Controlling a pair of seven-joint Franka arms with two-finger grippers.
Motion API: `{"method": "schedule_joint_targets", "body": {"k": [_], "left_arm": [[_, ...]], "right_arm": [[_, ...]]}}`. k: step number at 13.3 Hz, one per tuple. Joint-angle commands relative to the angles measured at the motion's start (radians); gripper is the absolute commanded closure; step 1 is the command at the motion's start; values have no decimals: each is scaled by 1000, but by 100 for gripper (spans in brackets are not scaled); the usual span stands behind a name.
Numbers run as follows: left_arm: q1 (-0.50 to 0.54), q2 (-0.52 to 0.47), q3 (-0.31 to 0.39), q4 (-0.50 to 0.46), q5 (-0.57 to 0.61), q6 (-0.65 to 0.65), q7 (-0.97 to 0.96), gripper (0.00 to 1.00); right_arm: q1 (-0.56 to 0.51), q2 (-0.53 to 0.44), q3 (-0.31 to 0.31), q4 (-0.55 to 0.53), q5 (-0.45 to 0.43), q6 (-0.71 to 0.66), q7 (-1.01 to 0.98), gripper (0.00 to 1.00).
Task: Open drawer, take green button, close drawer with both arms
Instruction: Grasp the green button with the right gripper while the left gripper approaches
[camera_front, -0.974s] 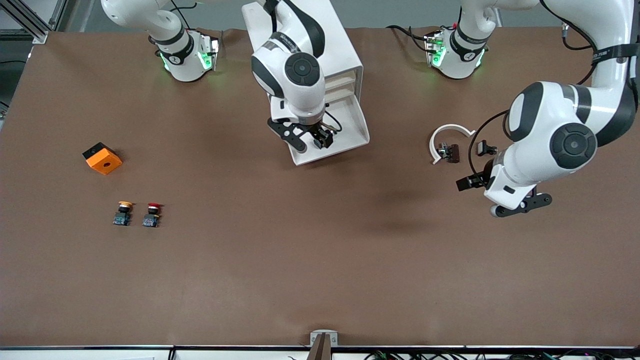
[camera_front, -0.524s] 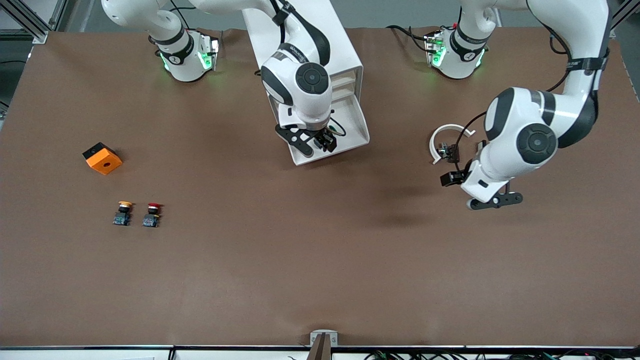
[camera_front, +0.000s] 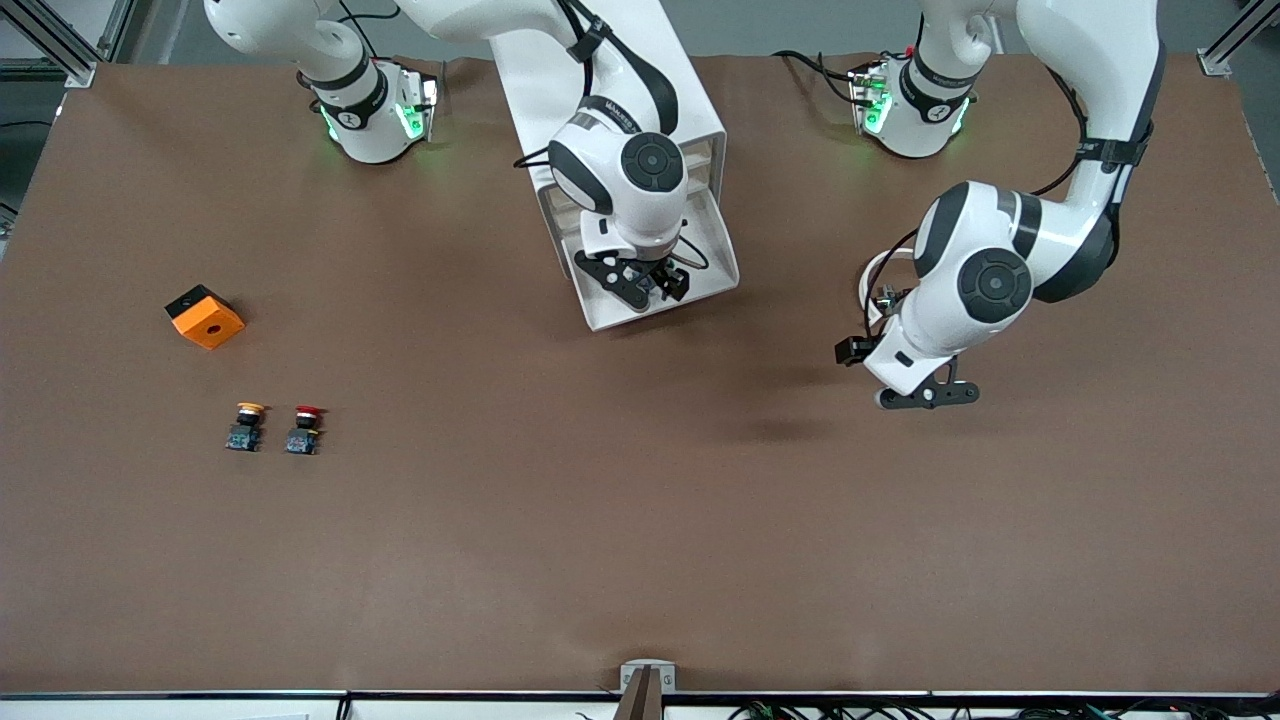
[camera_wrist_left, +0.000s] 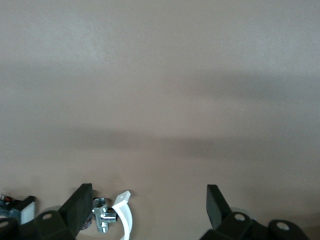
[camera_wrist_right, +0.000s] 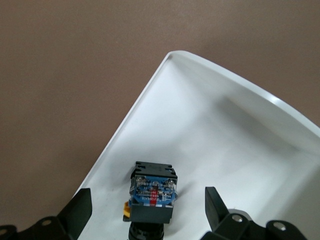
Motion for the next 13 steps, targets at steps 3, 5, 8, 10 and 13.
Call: {"method": "schedule_joint_targets", "body": {"k": [3, 5, 8, 10, 13], "left_arm": [[-2, 8, -34, 9, -55, 15, -71, 0], [-5, 16, -38, 18, -60, 15, -87, 0], [-2, 18, -47, 26, -61, 10, -111, 0], [-3, 18, -47, 27, -61, 9, -130, 0], [-5, 19, -47, 27, -61, 9, -133, 0]], "right_arm": [[14, 22, -12, 21, -24, -5, 5, 0], [14, 26, -12, 21, -24, -2, 7, 0], [14, 26, -12, 23, -22, 2, 16, 5], [14, 26, -12, 27, -21, 2, 17, 19], [18, 27, -11, 26, -21, 2, 22, 24]]}}
